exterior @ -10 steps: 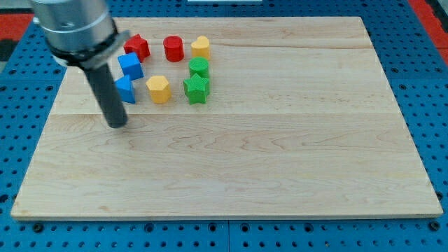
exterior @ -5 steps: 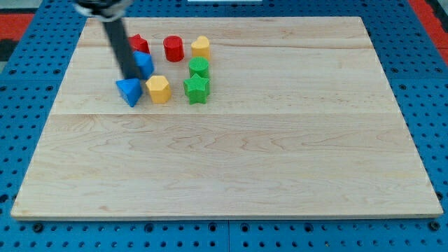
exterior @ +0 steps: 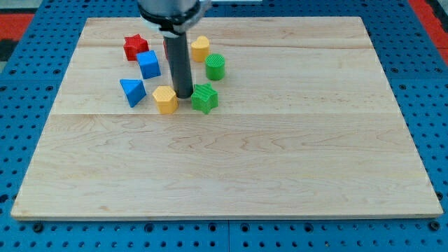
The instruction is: Move the green star towards the center right of the board
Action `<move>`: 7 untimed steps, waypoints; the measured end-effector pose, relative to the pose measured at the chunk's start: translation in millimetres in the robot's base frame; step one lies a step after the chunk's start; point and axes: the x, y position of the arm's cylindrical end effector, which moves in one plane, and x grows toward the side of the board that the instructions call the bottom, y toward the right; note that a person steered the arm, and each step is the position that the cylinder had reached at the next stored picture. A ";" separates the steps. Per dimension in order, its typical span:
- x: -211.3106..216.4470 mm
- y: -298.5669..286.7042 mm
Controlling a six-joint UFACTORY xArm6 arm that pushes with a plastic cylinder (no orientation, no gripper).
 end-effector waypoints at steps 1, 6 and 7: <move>20.5 36.7; 5.2 170.6; 52.4 139.2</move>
